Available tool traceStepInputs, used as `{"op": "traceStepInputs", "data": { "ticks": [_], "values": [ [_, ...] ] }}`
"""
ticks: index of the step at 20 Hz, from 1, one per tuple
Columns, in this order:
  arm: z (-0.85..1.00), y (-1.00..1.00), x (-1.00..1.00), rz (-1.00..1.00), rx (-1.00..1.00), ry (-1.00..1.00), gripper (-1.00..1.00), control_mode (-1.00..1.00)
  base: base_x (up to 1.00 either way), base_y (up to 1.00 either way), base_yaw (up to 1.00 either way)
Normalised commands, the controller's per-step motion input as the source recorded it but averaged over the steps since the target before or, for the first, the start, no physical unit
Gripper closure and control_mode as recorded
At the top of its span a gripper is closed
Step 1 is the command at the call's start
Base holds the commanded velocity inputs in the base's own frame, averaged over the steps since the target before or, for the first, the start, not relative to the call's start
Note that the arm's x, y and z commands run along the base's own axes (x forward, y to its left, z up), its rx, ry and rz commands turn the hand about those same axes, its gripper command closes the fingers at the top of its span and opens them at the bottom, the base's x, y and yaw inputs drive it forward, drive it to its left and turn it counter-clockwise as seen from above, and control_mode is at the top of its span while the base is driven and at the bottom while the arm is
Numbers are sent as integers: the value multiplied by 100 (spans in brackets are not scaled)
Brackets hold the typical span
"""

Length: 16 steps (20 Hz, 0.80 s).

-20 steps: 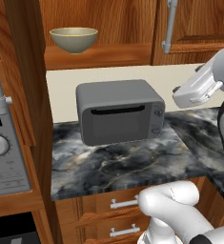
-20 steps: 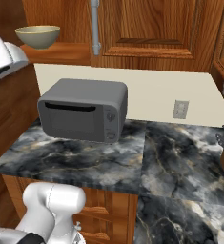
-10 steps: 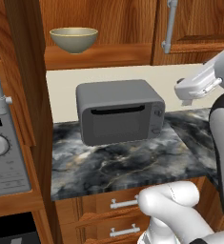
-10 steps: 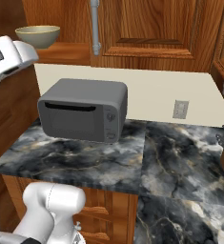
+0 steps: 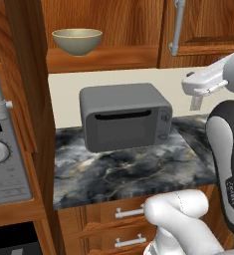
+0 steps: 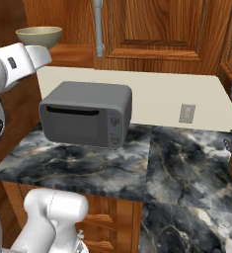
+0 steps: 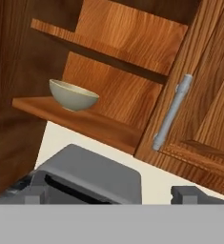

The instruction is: Move the bowls from the cabinet to the plates on the dining table.

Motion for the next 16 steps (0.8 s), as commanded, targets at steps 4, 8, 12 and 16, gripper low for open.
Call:
{"op": "traceStepInputs", "data": {
  "ticks": [4,8,12,16],
  "values": [
    [18,-7,19,-13,5,-6,-100,-100,0,0,0],
    [27,-17,27,-7,5,-1,-100,-100,0,0,0],
    [19,-21,27,-5,8,0,-100,-100,0,0,0],
    [10,-21,28,-4,7,1,-100,-100,0,0,0]
  ]
}}
